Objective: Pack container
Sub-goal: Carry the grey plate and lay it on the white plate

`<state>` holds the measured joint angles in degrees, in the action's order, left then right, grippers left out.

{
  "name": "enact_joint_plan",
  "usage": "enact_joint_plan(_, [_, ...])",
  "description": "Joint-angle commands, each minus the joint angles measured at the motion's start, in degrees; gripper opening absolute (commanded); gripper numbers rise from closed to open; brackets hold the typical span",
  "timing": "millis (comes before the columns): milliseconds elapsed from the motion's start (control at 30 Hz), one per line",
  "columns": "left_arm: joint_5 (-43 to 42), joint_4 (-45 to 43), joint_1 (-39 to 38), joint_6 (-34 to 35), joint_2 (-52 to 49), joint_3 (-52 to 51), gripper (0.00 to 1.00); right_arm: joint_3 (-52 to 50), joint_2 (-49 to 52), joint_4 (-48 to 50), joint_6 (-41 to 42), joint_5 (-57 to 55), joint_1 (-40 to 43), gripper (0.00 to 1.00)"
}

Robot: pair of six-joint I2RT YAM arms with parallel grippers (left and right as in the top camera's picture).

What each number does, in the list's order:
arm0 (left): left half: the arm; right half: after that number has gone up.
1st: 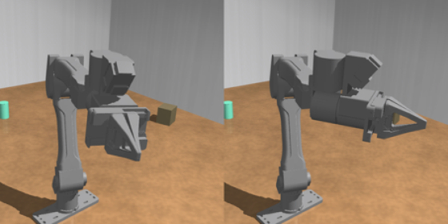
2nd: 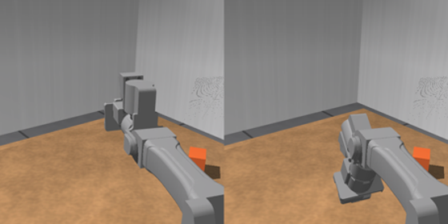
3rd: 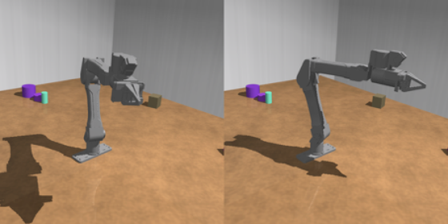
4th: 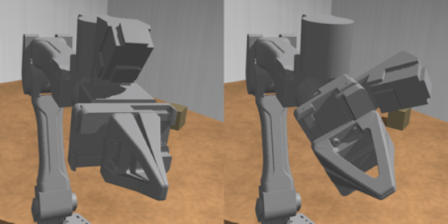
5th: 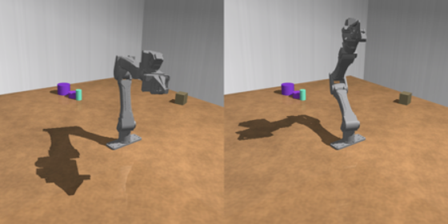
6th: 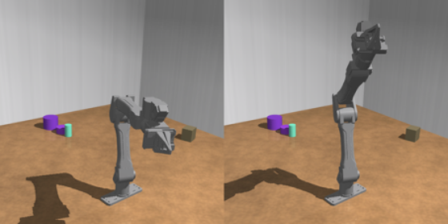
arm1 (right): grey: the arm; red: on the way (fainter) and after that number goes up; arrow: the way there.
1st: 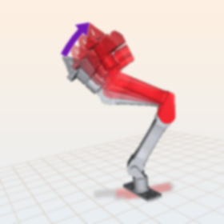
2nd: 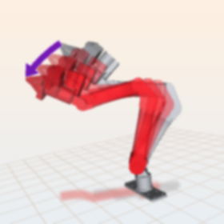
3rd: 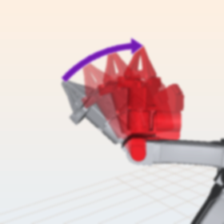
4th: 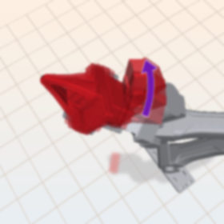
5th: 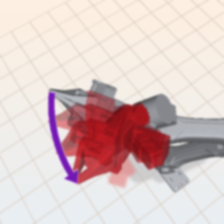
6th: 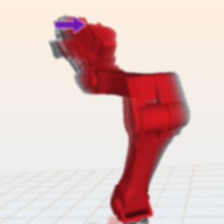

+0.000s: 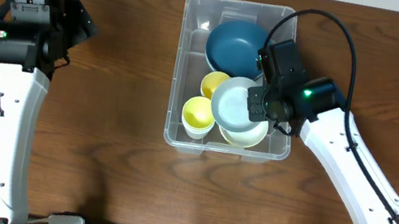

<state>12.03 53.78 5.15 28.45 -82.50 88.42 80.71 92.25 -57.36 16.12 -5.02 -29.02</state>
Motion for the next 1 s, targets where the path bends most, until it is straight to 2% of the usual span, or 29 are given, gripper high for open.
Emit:
enact_joint_plan(0, [0.6,0.2,0.1,-0.3,0.1,0.9,0.98,0.1,-0.2,-2.1,1.0,-1.8,-0.1,0.01])
enact_joint_plan(467, [0.6,0.2,0.1,-0.3,0.1,0.9,0.98,0.1,-0.2,-3.7,1.6,-4.3,0.2,0.02])
enact_joint_plan(500, [0.7,0.2,0.1,-0.3,0.1,0.9,0.98,0.1,-0.2,-3.7,1.6,-4.3,0.2,0.04])
enact_joint_plan(533, [0.7,0.2,0.1,-0.3,0.1,0.9,0.98,0.1,-0.2,-3.7,1.6,-4.3,0.2,0.13])
enact_joint_plan(600, [0.6,0.2,0.1,-0.3,0.1,0.9,0.98,0.1,-0.2,-3.7,1.6,-4.3,0.2,0.38])
enact_joint_plan(633, [0.7,0.2,0.1,-0.3,0.1,0.8,0.98,0.1,-0.2,-3.7,1.6,-4.3,0.2,0.42])
enact_joint_plan(700, [0.6,0.2,0.1,-0.3,0.1,0.9,0.98,0.1,-0.2,-3.6,1.6,-4.3,0.2,0.45])
enact_joint_plan(967, [0.6,0.2,0.1,-0.3,0.1,0.9,0.98,0.1,-1.0,-1.0,2.7,-5.0,2.0,0.46])
